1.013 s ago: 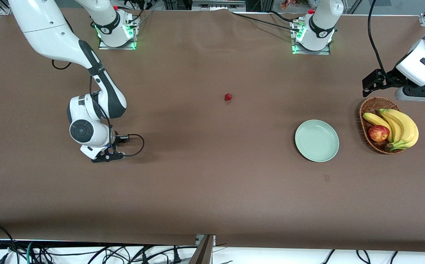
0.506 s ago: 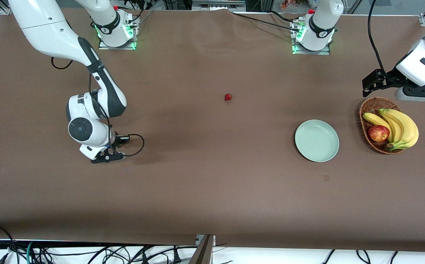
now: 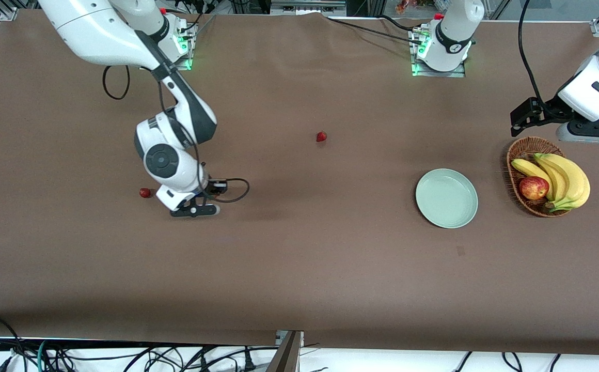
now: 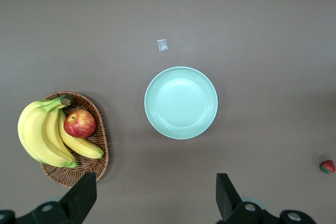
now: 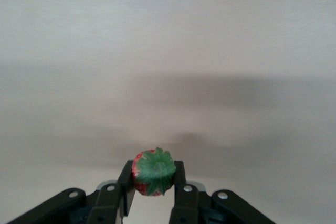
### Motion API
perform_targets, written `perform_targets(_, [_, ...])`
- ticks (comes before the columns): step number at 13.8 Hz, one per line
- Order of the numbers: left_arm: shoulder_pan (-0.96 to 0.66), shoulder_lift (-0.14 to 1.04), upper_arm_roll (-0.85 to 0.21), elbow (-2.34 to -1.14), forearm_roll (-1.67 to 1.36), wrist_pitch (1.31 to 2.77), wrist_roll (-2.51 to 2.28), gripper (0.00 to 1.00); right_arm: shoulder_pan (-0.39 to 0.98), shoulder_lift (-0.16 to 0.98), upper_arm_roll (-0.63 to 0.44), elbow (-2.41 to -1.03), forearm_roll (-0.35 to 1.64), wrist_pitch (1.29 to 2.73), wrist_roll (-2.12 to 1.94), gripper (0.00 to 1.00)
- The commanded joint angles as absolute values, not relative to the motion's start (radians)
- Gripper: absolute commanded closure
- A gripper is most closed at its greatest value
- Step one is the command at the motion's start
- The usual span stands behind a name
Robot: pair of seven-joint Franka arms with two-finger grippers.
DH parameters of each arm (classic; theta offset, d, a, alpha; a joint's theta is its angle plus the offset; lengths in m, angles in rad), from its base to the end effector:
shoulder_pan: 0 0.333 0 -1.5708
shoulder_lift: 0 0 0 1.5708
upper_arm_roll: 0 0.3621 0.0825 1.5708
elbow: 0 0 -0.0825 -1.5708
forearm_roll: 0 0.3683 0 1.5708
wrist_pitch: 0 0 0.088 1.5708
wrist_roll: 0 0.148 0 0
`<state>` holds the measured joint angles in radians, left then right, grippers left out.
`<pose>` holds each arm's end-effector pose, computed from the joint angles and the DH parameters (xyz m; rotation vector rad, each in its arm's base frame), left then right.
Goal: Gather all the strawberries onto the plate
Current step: 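Carry the second strawberry toward the plate and release it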
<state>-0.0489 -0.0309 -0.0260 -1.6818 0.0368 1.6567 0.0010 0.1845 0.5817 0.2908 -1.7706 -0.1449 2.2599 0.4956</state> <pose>0.5327 -0.0350 0.6028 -3.1019 0.1225 -0.0111 0.6012 0.2811 0.2470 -3.1232 -0.0555 0.1253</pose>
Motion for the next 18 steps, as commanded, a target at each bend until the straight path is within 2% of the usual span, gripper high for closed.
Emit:
perform_targets(1, [-0.058, -0.025, -0.018, -1.667, 0.023, 1.657, -0.003, 0.00, 0.260, 0.592, 0.291, -1.727, -0.143, 2.269, 0.638, 0.95])
perform_targets(7, [-0.058, -0.025, -0.018, -1.667, 0.023, 1.657, -0.005, 0.00, 0.471, 0.735, 0.291, -1.504, -0.144, 2.276, 0.955, 0.95])
perform_targets(14, [-0.057, -0.012, -0.018, -1.667, 0.023, 1.657, -0.005, 0.00, 0.604, 0.848, 0.291, -1.483, -0.144, 2.664, 1.066, 0.93])
perform_targets(16, [-0.061, 0.003, -0.018, -1.667, 0.023, 1.655, -0.009, 0.00, 0.632, 0.868, 0.291, -1.482, -0.144, 2.707, 1.101, 0.93])
perform_targets(18, [-0.060, 0.070, -0.018, -1.667, 0.023, 1.660, -0.008, 0.00, 0.640, 0.885, 0.290, -1.482, -0.144, 2.729, 1.100, 0.88])
